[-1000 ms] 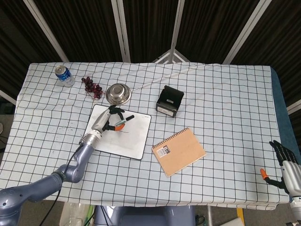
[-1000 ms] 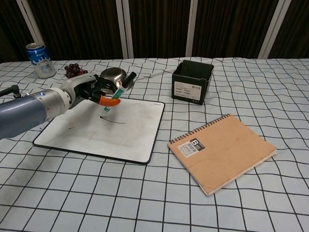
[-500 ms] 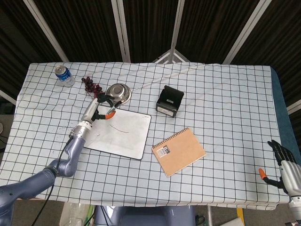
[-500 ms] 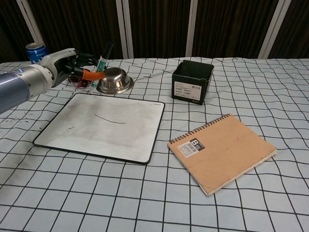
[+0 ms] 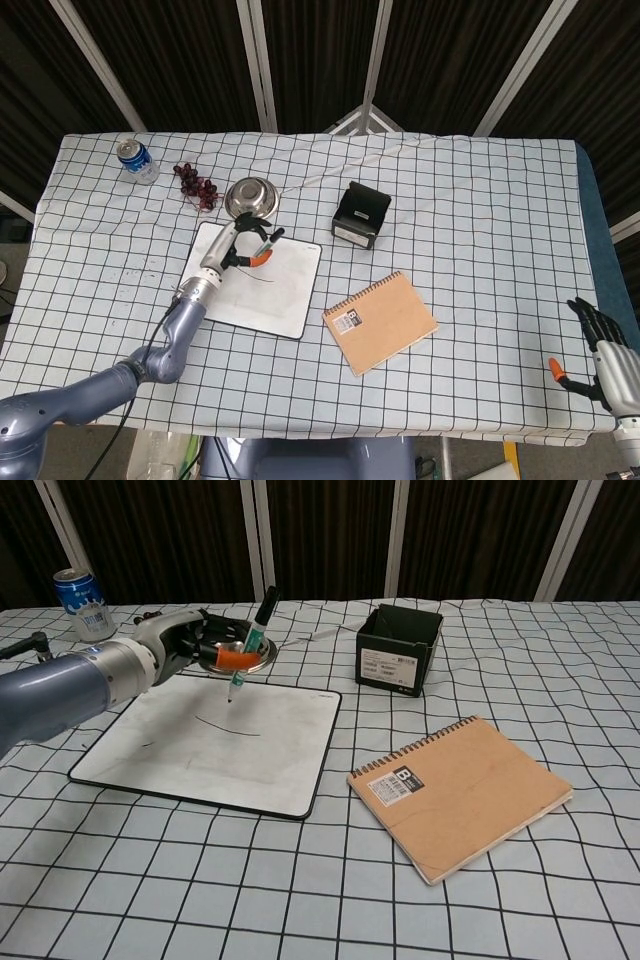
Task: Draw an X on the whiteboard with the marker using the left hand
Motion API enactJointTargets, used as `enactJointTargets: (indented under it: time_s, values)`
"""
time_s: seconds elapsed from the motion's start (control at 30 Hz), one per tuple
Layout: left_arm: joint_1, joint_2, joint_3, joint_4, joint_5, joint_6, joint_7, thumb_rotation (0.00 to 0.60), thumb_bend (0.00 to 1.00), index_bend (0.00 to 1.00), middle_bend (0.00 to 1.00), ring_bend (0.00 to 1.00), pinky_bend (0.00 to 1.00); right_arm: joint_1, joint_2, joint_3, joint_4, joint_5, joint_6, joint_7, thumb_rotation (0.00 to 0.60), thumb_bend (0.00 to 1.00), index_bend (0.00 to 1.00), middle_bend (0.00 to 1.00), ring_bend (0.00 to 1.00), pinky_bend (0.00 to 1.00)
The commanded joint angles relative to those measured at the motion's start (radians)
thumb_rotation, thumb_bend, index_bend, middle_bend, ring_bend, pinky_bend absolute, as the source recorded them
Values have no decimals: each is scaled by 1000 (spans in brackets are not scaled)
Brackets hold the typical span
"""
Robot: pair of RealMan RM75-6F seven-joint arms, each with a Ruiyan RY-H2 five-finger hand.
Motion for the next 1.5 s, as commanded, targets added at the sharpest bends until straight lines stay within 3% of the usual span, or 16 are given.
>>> enactJointTargets:
  time_s: [0.03,0.73,1.2,1.5]
  values:
    - [-13,-21,-2,14,-12,-5,11,600,528,722,252,38,73,0,1,0,1,1,-1,2,600,352,0,0,0,0]
    - [-27,-65,4,51,-29,-15,27,600,527,723,255,38,74,0,7,-2,-2,1,-5,6,600,352,0,0,0,0]
    - [59,1,52,-18,-30,18,44,600,527,724,255,38,73,-2,6,-3,-5,-1,1,-4,600,352,0,0,0,0]
    - [138,82,79,-119,-37,57,54,600,527,724,255,38,73,-3,1,-2,-6,-9,12,-14,600,352,0,0,0,0]
